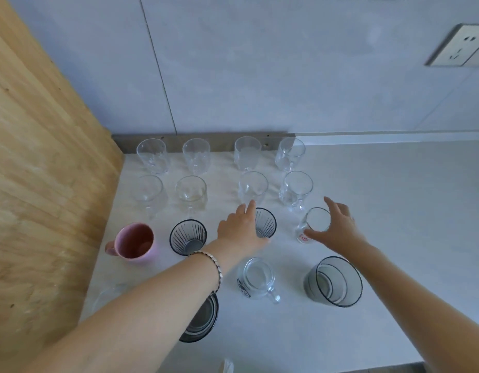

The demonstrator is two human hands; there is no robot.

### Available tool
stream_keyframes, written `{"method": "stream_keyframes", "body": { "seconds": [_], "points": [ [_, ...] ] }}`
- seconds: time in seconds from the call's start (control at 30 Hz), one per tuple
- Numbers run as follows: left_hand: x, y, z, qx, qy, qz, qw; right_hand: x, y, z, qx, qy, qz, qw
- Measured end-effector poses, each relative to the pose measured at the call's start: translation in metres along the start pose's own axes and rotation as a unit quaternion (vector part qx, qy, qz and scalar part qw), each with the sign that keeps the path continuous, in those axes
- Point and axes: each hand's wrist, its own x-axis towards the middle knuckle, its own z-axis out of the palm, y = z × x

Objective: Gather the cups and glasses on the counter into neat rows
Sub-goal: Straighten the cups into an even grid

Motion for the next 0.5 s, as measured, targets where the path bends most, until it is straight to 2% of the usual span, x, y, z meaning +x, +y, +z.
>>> {"method": "stream_keyframes", "body": {
  "seconds": [0.1,0.33,0.5],
  "points": [
    [0.004,0.005,0.000,-0.012,-0.007,-0.012,1.000,0.008,0.003,0.007,0.001,-0.029,-0.007,1.000],
    [-0.002,0.001,0.007,-0.021,0.011,0.000,1.000,-0.003,0.012,0.019,-0.023,-0.032,-0.052,0.998],
    [-0.006,0.001,0.013,-0.057,0.017,0.012,0.998,-0.006,0.020,0.024,-0.002,-0.014,-0.045,0.999]
  ]
}}
